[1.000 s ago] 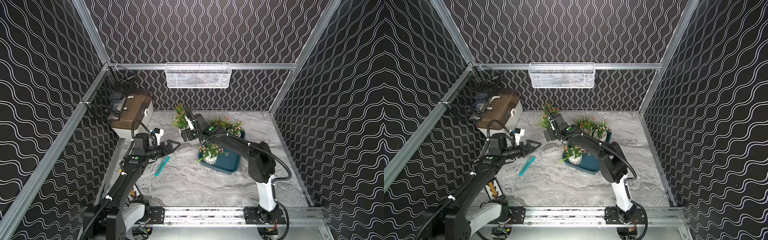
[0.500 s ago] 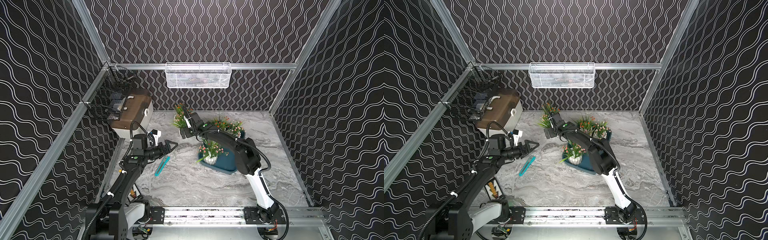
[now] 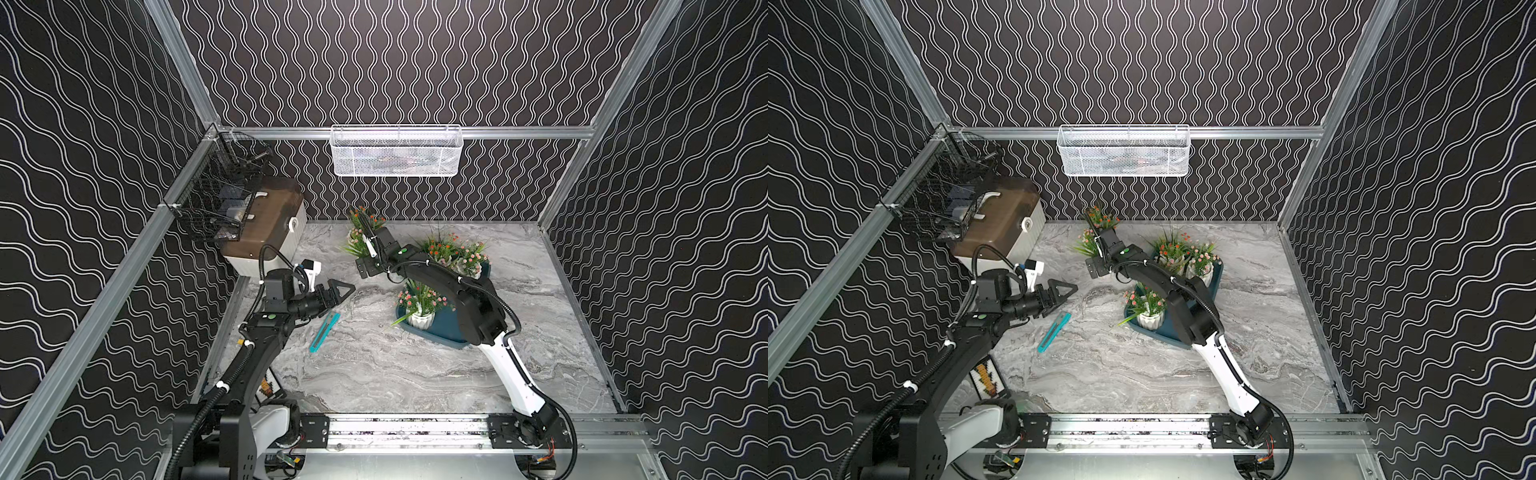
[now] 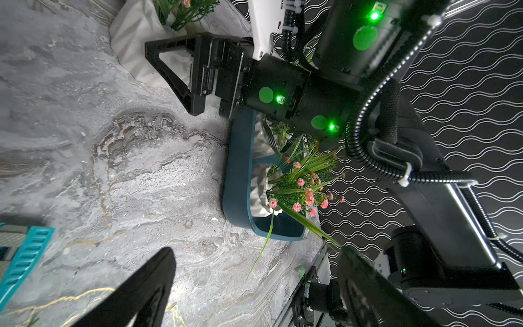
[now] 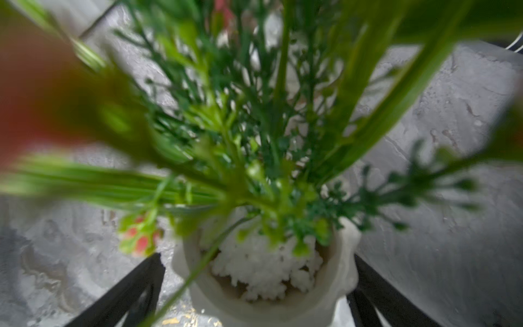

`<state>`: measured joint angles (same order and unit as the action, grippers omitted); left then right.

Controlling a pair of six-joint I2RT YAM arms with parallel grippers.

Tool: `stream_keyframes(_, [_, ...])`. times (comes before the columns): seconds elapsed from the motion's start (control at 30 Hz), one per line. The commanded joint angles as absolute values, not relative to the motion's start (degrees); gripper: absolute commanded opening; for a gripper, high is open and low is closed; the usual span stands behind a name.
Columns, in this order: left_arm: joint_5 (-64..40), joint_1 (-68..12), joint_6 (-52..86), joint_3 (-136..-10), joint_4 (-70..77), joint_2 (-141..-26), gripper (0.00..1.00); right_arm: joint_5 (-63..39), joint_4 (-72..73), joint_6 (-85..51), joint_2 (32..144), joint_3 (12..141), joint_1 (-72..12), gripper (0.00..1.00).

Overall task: Put the potted gypsophila into the storage box
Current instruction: Pick up the baby's breath potted plant from the center of the board.

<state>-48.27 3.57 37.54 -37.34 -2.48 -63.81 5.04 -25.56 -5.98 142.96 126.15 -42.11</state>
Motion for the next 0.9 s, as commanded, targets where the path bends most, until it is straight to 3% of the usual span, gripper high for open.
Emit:
stream_keyframes(0.0, [-49.6,3.8,38.0,-37.0,0.1,-63.9,0.92,5.7,-23.5,-5.2,143.7,126.7,-42.2,1.0])
stream_keyframes(0.4, [-49.9,4.0,38.6,-36.6,1.1,-64.2,0.91,4.7,-18.3,-5.6,143.8,125.9,-41.8,0.99])
stream_keyframes(0.87, [-50.3,4.2,38.3,-36.6,1.0,-63.9,0.91,3.7,-18.0,-5.4,142.9,124.7,-41.5,0.79])
